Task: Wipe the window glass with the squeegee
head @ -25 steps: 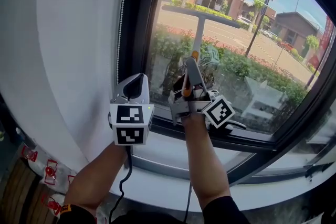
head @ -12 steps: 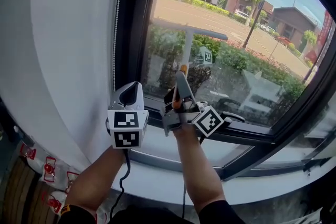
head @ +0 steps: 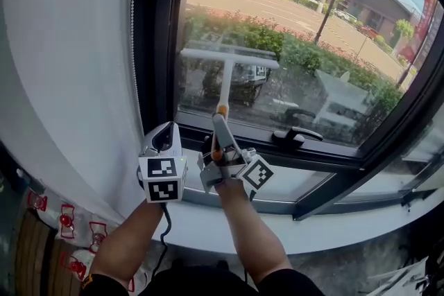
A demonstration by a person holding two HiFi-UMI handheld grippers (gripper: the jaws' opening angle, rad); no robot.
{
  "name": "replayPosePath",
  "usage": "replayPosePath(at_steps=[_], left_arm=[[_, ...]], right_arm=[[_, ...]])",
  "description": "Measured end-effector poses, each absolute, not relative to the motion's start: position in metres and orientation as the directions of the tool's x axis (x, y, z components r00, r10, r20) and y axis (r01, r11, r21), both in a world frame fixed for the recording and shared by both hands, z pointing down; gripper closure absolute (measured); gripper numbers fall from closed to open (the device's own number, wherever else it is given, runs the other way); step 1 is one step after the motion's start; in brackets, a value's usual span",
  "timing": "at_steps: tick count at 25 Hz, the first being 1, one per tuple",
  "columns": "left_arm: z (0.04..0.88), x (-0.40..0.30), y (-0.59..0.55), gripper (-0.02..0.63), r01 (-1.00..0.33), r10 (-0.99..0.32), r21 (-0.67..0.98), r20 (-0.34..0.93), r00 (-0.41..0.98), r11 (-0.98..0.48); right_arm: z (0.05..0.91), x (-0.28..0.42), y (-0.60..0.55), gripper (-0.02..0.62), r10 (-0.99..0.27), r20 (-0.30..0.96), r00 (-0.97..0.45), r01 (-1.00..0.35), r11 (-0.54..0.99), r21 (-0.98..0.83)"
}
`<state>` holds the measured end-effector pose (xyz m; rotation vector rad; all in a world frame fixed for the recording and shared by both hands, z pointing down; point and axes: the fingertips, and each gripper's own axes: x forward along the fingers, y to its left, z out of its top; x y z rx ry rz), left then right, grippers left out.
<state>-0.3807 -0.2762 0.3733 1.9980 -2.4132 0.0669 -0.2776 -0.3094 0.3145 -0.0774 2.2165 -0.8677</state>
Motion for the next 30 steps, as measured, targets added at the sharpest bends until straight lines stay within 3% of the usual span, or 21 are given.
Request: replayPosePath(at_steps=[21,30], left_arm=[[0.471,-0.371,-0.296,0.588,-0.990,-0.969,-0.025,0.203,-0.141,0.139],[0.427,-0.354,-0.303,0.588,-0.994,-0.987,0.014,0.119,-0.110,0.112]], right_arm=[[0.460,-0.259,-0.299,0.549,-0.445,-0.465,-0.765,0.136,0.594,-0.793],[0.412,-0.240,-0.287,0.551,-0.371,-0.565,-0.737,0.233,0.645,-0.728]])
